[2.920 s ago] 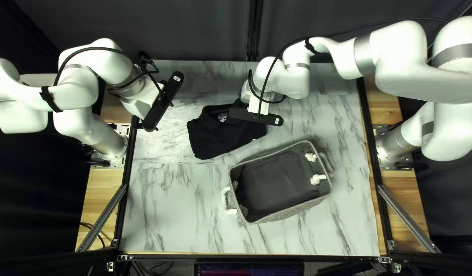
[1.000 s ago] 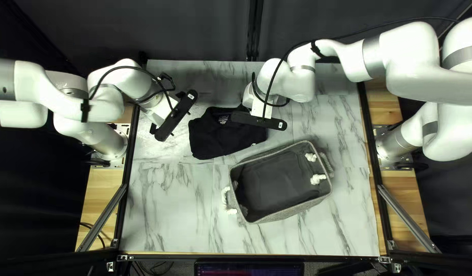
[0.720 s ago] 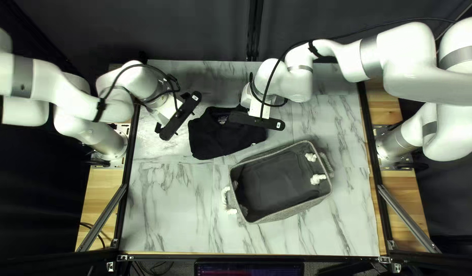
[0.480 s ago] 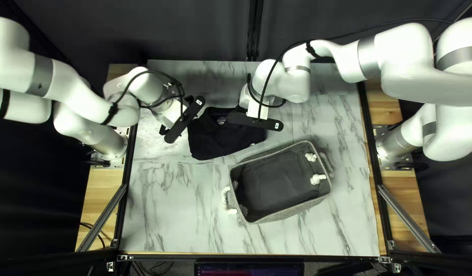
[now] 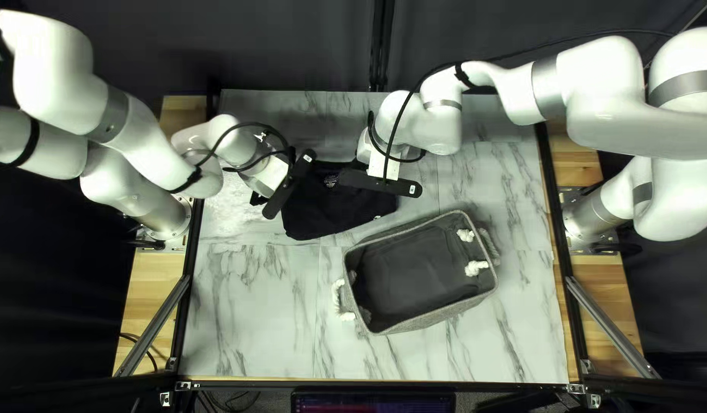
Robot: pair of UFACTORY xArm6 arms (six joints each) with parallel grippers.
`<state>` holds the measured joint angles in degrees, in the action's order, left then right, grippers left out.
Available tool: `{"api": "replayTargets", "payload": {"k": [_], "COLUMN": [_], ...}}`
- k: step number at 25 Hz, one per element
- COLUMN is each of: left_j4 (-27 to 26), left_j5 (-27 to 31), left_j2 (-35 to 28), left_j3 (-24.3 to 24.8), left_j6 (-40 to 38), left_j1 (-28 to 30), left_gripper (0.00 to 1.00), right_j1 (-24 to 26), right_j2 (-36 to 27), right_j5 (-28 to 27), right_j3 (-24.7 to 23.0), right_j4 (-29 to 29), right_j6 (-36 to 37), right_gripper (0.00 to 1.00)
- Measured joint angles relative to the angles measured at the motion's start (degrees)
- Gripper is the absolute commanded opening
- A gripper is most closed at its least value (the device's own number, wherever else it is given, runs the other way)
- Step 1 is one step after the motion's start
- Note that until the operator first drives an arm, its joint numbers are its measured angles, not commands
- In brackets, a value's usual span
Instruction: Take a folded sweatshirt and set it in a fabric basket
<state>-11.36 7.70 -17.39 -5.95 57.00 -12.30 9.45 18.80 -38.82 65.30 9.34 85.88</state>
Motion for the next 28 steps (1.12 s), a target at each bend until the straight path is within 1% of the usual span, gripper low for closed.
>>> {"api": "replayTargets", "payload": {"k": [7,14,21,22,23,24,25,28], "left_j4": [-7.0,-9.45,-14.92,-15.43,-15.83,-16.1,-16.44,-17.79], "left_j5": [-1.65,-0.93,-1.45,-1.39,-1.28,-1.18,-1.04,-0.83], "left_j2": [2.07,2.97,6.12,6.3,6.4,6.44,6.49,6.71], "left_j3": [-0.15,-1.14,-2.93,-3.13,-3.27,-3.37,-3.51,-3.8], "left_j6": [5.85,8.14,12.32,12.81,13.25,13.59,14.01,15.47], "left_j1": [0.94,1.16,2.48,2.57,2.61,2.63,2.66,2.84], "left_gripper": [1.0,1.0,1.0,0.99,0.82,0.45,0.12,0.12], "right_j1": [-0.03,-0.14,-0.11,-0.1,-0.09,-0.08,-0.07,-0.07], "right_j2": [-0.68,-0.42,-0.56,-0.57,-0.57,-0.58,-0.58,-0.51], "right_j5": [-0.11,-0.12,0.21,0.25,0.27,0.3,0.33,0.44], "right_j3": [-0.54,-0.33,-0.57,-0.6,-0.61,-0.63,-0.63,-0.65], "right_j4": [0.41,0.44,0.46,0.47,0.47,0.47,0.47,0.47], "right_j6": [-0.41,-0.68,-0.64,-0.65,-0.65,-0.65,-0.66,-0.66], "right_gripper": [0.0,0.0,0.0,0.0,0.0,0.0,0.0,0.0]}}
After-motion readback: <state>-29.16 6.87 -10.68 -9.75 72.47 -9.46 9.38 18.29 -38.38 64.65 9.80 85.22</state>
